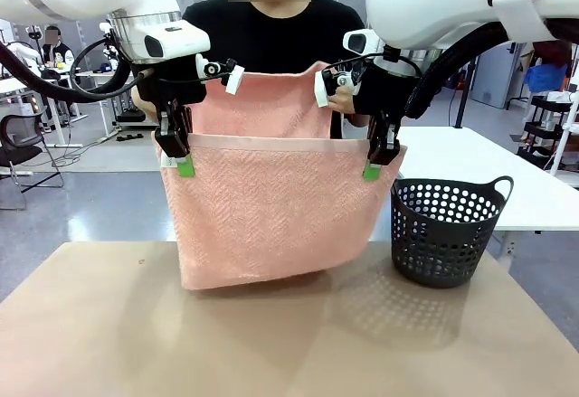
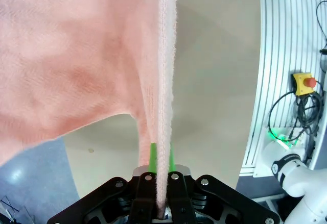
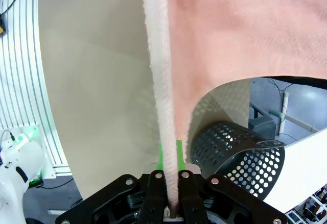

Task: Fold the towel.
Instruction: Release the end of the 100 cm Hotel Towel you were holding and grab the top end of the folded side.

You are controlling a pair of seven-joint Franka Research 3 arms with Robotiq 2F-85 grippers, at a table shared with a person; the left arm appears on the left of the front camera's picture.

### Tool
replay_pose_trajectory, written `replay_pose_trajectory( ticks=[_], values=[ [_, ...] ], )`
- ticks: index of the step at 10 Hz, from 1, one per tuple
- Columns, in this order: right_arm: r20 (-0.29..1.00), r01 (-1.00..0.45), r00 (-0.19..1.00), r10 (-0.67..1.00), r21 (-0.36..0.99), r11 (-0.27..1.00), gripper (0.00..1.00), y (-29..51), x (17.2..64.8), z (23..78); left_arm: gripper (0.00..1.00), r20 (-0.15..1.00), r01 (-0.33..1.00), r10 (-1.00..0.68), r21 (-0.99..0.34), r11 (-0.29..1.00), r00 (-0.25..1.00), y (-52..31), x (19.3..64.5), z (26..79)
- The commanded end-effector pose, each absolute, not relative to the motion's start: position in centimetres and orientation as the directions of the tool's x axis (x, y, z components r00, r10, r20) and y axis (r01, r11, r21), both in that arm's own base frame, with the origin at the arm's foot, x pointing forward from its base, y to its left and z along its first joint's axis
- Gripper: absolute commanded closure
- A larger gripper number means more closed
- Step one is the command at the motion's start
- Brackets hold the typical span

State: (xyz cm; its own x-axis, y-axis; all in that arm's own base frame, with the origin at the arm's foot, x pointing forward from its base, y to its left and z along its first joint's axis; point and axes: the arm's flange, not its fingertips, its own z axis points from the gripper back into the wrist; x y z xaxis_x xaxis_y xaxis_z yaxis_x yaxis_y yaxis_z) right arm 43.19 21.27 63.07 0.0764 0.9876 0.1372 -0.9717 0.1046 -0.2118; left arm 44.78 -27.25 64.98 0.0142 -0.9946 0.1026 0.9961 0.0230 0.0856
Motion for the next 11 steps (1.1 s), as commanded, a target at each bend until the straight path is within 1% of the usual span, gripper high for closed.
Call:
replay_pose_trajectory(
  ticks=[1,11],
  values=[
    [0.136,-0.972,0.075,0.988,-0.212,0.103,1.00,21.22,43.20,63.04,1.00,0.100,0.997,-0.995,0.080,0.020,0.012,-27.19,44.69,65.23],
    [0.136,-0.972,0.075,0.988,-0.212,0.103,1.00,21.22,43.20,63.04,1.00,0.100,0.997,-0.995,0.080,0.020,0.012,-27.19,44.69,65.23]
  ],
)
